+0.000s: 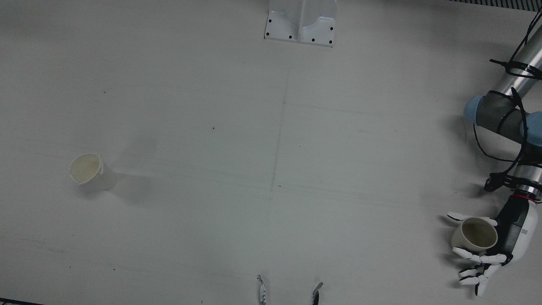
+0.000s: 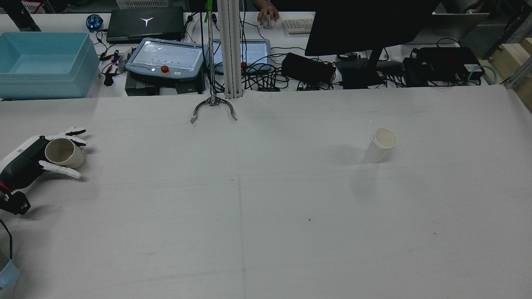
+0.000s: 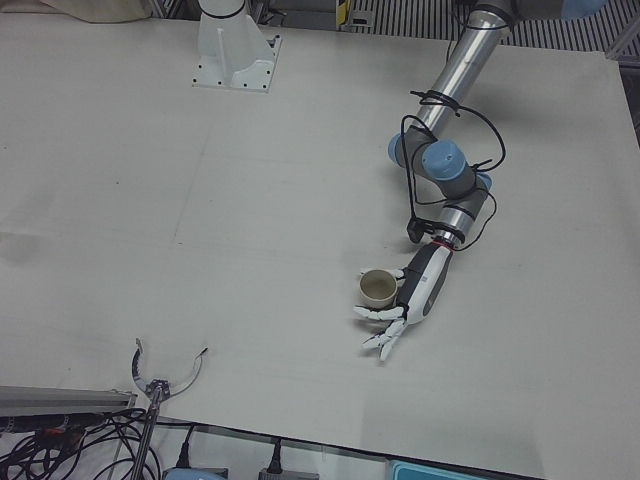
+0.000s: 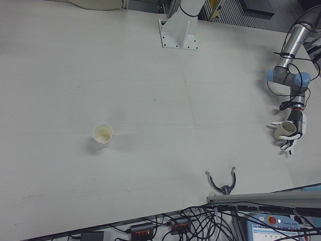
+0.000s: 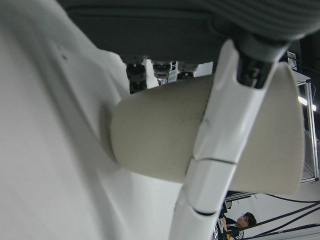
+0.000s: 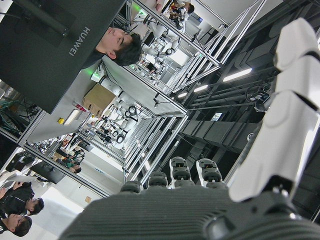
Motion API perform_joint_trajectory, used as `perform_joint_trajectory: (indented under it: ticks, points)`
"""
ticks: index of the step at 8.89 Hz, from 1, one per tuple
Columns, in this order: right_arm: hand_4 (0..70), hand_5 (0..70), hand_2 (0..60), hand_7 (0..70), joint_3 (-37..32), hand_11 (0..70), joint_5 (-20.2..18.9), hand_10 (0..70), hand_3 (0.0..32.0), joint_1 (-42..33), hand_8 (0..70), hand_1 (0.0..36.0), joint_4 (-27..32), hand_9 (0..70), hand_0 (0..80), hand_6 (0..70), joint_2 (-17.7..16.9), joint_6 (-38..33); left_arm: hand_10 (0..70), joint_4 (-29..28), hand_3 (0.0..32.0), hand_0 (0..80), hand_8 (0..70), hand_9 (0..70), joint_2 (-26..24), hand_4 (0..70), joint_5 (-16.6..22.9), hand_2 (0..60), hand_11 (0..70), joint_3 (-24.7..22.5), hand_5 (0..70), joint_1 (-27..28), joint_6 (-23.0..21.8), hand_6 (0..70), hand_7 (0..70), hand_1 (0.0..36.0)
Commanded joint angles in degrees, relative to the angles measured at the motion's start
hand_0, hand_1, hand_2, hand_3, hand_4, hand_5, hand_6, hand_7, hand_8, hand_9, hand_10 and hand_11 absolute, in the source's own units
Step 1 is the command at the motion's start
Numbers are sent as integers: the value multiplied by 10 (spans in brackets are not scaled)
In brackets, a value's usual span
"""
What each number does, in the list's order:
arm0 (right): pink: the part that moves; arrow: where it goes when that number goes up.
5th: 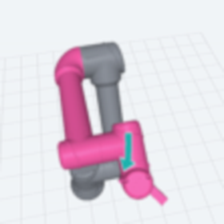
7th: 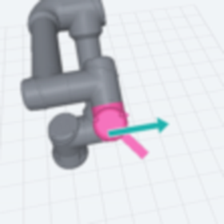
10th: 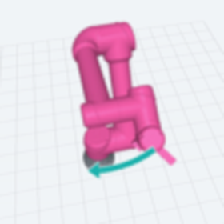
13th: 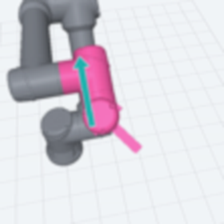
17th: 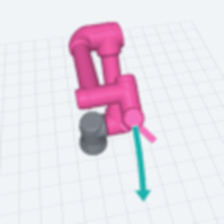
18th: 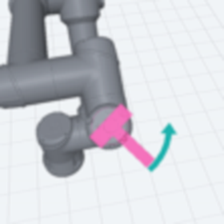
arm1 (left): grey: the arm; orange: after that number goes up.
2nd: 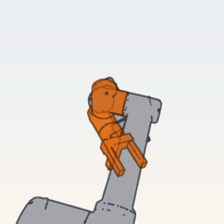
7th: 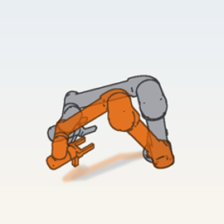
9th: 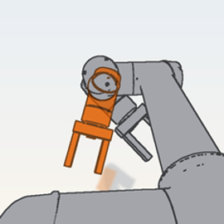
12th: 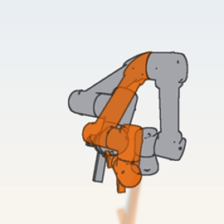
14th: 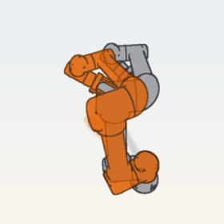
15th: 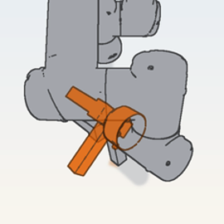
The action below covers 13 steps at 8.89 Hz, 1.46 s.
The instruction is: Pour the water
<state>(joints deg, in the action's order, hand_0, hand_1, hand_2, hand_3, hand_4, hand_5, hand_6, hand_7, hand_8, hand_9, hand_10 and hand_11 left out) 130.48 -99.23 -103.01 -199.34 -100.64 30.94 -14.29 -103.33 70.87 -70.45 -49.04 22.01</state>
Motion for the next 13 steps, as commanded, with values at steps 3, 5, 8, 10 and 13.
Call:
perform_joint_trajectory:
  ticks: [3, 5, 8, 10, 13]
  points:
    - [13, 52, 148, 72, 0, 0, 0, 0, 18, 0, 40, 130, 0, 20, 461, 109, 0, -1, 216, 67, 0, 800, 226, 271, 5, 700, -1, 600, 346, -64, 700, -57, -55, 493, 629, 360]
    - [22, 53, 158, 78, -5, 0, 1, 0, 20, 5, 40, 134, 4, 18, 463, 114, -1, 0, 208, 114, 0, 800, 237, 273, 31, 700, 9, 600, 334, -165, 700, -80, -88, 492, 623, 360]
    - [0, 53, 151, 36, -53, 0, 2, 0, 0, 71, 48, 128, 8, 33, 456, 94, 1, 2, 197, 118, 0, 800, 227, 264, 61, 700, 36, 600, 318, -215, 700, -76, -126, 496, 613, 360]
    - [0, 56, 150, 20, -94, 0, 2, 0, 8, 128, 51, 137, 11, 40, 461, 88, 1, 5, 189, 96, 0, 800, 223, 256, 60, 700, 105, 600, 307, -227, 700, -75, -151, 487, 600, 360]
    - [0, 57, 140, 0, -193, 0, 56, 0, 0, 155, 64, 140, 115, 64, 458, 39, 11, -2, 207, 126, 0, 800, 270, 321, 55, 700, 117, 600, 330, -268, 700, -50, -155, 540, 658, 360]
